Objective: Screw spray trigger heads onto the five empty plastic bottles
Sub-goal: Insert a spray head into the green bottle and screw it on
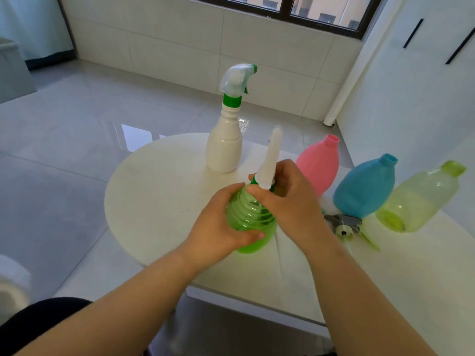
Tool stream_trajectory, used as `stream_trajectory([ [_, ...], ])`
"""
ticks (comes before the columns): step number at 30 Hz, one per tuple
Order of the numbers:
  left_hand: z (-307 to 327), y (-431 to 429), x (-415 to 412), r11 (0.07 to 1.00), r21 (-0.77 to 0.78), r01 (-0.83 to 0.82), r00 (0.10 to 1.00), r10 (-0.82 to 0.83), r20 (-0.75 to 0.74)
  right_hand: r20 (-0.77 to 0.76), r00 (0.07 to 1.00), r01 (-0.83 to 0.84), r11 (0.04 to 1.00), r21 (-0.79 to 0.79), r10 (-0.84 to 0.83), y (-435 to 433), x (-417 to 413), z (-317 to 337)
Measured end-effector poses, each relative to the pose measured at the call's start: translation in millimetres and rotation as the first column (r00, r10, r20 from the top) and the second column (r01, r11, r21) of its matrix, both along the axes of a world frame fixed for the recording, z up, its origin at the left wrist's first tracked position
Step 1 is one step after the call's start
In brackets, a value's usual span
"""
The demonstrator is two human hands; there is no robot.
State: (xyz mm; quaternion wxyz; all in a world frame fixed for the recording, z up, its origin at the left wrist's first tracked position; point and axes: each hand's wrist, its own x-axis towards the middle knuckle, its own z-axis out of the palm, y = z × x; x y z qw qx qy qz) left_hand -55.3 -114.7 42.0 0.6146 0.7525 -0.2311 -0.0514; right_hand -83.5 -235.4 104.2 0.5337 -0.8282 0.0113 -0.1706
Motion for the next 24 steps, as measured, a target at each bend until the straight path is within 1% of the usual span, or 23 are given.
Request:
stream_trajectory([
  [2, -5, -8, -9, 0.993, 0.033, -0.113, 0.99, 0.109, 0.091, 0.042, 0.996, 0.081, 0.997, -0.001, -0.081, 4, -1, -5],
  [3, -4, -8, -9, 0.992, 0.039, -0.119, 0.987, 0.113, 0.115, 0.05, 0.994, 0.098, 0.995, 0.005, -0.098, 4, -1, -7],
  [4, -2, -6, -7, 0.996, 0.041, -0.079, 0.99, 0.073, 0.12, 0.047, 0.994, 0.096, 0.995, 0.019, -0.097, 3, -2, -7],
  [5, 3, -2, -3, 0.999, 0.047, 0.003, 0.995, -0.008, 0.104, 0.037, 0.996, 0.074, 0.996, 0.042, -0.076, 1, -2, -7],
  [8, 16, 12, 12, 0.957, 0.072, 0.282, 0.959, -0.281, -0.025, -0.003, 0.997, -0.081, 0.989, 0.127, 0.082, -6, -4, -3],
  [9, 19, 14, 15, 0.94, 0.065, 0.335, 0.941, -0.332, -0.062, -0.01, 0.991, -0.132, 0.979, 0.154, 0.136, -8, -4, -2],
  [10, 19, 15, 17, 0.933, 0.06, 0.355, 0.933, -0.35, -0.081, -0.015, 0.985, -0.165, 0.971, 0.172, 0.17, -10, -4, -1],
  [11, 19, 14, 16, 0.939, 0.062, 0.339, 0.939, -0.334, -0.085, -0.016, 0.984, -0.174, 0.968, 0.178, 0.18, -11, -4, -1],
  [12, 17, 11, 14, 0.957, 0.062, 0.284, 0.958, -0.279, -0.072, -0.011, 0.987, -0.158, 0.972, 0.174, 0.163, -10, -5, -2],
  [14, 11, 1, 4, 0.994, 0.057, 0.091, 0.996, -0.092, 0.013, 0.016, 0.998, -0.062, 0.989, 0.135, 0.06, -6, -5, -5],
  [16, 6, -9, -8, 0.993, 0.07, -0.092, 0.989, 0.083, 0.119, 0.042, 0.998, 0.041, 0.995, 0.096, -0.045, -1, -5, -8],
  [17, 5, -12, -10, 0.987, 0.084, -0.135, 0.982, 0.122, 0.144, 0.044, 0.997, 0.064, 0.994, 0.089, -0.068, 0, -5, -9],
  [18, 6, -12, -9, 0.987, 0.097, -0.129, 0.984, 0.116, 0.135, 0.037, 0.997, 0.064, 0.994, 0.091, -0.067, 0, -5, -9],
  [19, 7, -9, -6, 0.992, 0.105, -0.073, 0.994, 0.063, 0.094, 0.025, 0.999, 0.043, 0.993, 0.106, -0.046, -2, -5, -8],
  [20, 9, -3, 0, 0.994, 0.11, 0.02, 0.999, -0.024, 0.033, 0.014, 1.0, 0.007, 0.991, 0.133, -0.009, -4, -5, -7],
  [22, 11, 9, 12, 0.961, 0.152, 0.232, 0.972, -0.222, -0.08, 0.003, 0.996, -0.09, 0.978, 0.19, 0.091, -9, -5, -6],
  [23, 11, 14, 16, 0.936, 0.178, 0.303, 0.951, -0.286, -0.114, 0.0, 0.99, -0.136, 0.968, 0.211, 0.139, -11, -6, -5],
  [24, 10, 16, 18, 0.922, 0.189, 0.338, 0.939, -0.317, -0.13, -0.005, 0.984, -0.17, 0.96, 0.223, 0.176, -13, -6, -5],
])
